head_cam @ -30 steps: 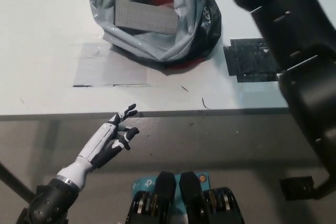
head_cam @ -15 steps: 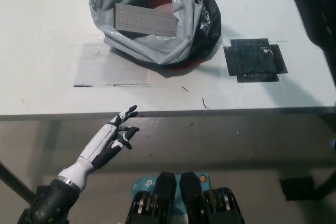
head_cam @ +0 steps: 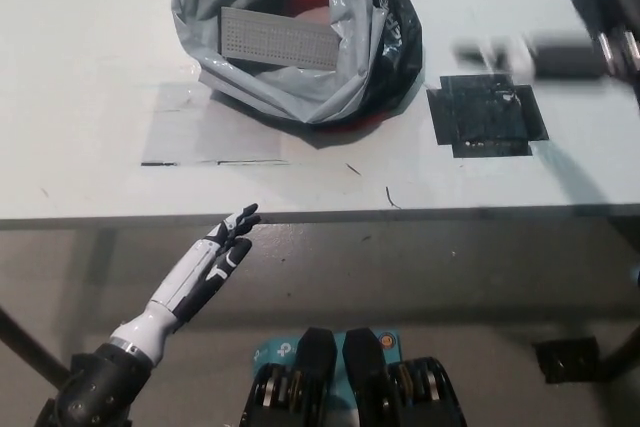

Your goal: Use the right hand to pick up a small rectangular container and put it into a plastic bag and lift the bag

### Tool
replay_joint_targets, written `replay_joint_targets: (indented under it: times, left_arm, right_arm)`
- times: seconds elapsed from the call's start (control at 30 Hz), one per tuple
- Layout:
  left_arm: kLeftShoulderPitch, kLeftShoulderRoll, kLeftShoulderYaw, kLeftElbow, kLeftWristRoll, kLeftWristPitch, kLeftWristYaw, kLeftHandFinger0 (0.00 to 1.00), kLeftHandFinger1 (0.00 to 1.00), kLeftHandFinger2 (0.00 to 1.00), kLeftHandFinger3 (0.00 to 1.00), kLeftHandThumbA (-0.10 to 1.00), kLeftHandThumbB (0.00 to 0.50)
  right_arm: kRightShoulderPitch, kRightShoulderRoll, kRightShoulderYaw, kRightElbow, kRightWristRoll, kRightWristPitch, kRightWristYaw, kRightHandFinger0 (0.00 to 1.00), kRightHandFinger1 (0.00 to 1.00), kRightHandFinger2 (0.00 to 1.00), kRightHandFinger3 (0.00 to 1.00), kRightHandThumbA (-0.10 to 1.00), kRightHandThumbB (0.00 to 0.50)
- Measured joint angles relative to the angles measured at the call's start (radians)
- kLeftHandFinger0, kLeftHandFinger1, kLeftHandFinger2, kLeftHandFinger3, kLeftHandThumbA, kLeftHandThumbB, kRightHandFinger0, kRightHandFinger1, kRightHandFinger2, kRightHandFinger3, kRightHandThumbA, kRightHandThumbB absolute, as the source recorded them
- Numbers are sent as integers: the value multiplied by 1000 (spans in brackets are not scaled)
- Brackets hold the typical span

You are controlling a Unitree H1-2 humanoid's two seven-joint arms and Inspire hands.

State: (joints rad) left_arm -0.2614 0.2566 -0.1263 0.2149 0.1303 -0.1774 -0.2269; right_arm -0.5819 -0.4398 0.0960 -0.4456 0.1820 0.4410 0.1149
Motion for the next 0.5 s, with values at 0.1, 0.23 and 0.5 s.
replay_joint_targets:
  times: [0.1, 0.23, 0.5]
  left_arm:
    - [1, -1, 10, -1, -3, 0, 0, 1000, 1000, 1000, 1000, 1000, 500]
    - [7, -5, 38, -16, -18, -3, 0, 1000, 1000, 1000, 1000, 1000, 500]
    - [38, -15, 56, -19, -39, -12, 0, 1000, 1000, 1000, 1000, 1000, 500]
  right_arm:
    - [169, 19, -29, -101, -2, -25, -3, 1000, 1000, 1000, 1000, 1000, 500]
    - [394, 80, -41, -247, -17, -77, -7, 1000, 1000, 1000, 1000, 1000, 464]
    - [600, 176, -40, -183, -62, -203, -9, 1000, 1000, 1000, 1000, 1000, 383]
